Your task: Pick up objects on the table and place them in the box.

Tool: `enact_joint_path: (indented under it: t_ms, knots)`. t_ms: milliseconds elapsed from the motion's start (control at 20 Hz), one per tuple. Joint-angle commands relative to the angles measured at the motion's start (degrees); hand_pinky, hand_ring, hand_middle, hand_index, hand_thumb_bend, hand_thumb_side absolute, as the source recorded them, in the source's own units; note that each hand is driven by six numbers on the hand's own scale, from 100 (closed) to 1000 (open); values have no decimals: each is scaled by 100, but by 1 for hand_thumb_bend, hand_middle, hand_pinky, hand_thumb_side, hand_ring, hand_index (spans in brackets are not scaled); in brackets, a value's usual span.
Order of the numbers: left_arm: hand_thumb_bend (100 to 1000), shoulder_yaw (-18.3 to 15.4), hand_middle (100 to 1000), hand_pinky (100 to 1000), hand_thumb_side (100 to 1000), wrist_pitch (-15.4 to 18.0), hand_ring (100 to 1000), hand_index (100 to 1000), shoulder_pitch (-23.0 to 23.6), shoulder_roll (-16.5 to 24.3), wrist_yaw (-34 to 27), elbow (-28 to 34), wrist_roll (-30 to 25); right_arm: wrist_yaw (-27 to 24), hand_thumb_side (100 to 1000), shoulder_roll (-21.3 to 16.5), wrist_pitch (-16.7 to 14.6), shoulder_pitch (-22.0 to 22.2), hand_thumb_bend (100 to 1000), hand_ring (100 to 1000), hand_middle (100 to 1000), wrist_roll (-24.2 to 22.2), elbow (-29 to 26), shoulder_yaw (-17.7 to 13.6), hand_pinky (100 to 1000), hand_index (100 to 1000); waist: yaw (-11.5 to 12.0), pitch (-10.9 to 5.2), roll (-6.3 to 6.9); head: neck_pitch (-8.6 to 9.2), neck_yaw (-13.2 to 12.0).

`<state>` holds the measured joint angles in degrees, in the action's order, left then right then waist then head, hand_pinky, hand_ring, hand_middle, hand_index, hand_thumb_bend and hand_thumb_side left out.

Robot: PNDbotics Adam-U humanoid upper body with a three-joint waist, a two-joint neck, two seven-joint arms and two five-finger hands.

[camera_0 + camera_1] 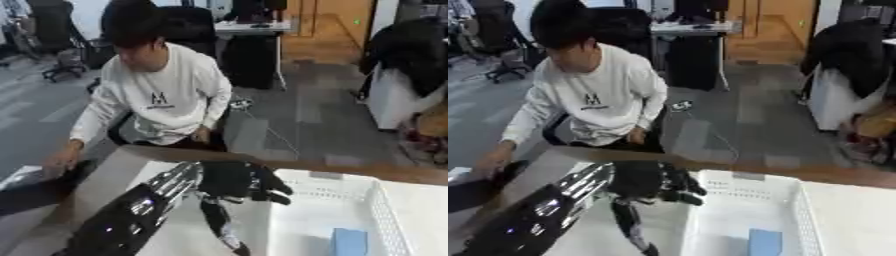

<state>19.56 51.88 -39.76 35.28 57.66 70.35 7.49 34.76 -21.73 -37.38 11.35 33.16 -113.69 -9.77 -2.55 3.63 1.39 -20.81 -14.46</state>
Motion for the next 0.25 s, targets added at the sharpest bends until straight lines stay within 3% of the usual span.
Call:
enact_joint_path:
  t_ms: [50,100,250]
  knots:
    - [612,-448,898,776,1000,9,850,968,411,158,-1398,605,-605,257,685,49,-1459,75,100,290,215,1397,-90,74,100,364,81,-31,-46,303,683]
    - [584,-569,860,701,988,-11,808,943,604,118,-1835,763,-842,361,672,87,-1459,94,100,298,226,1383,-90,109,100,363,120,-31,-66,375,934]
    - [572,-967,838,665,970,-451,783,927,1224,-127,-3203,1401,-1551,953,659,221,-1459,135,100,304,234,1454,-90,158,100,362,285,-30,-136,703,2166]
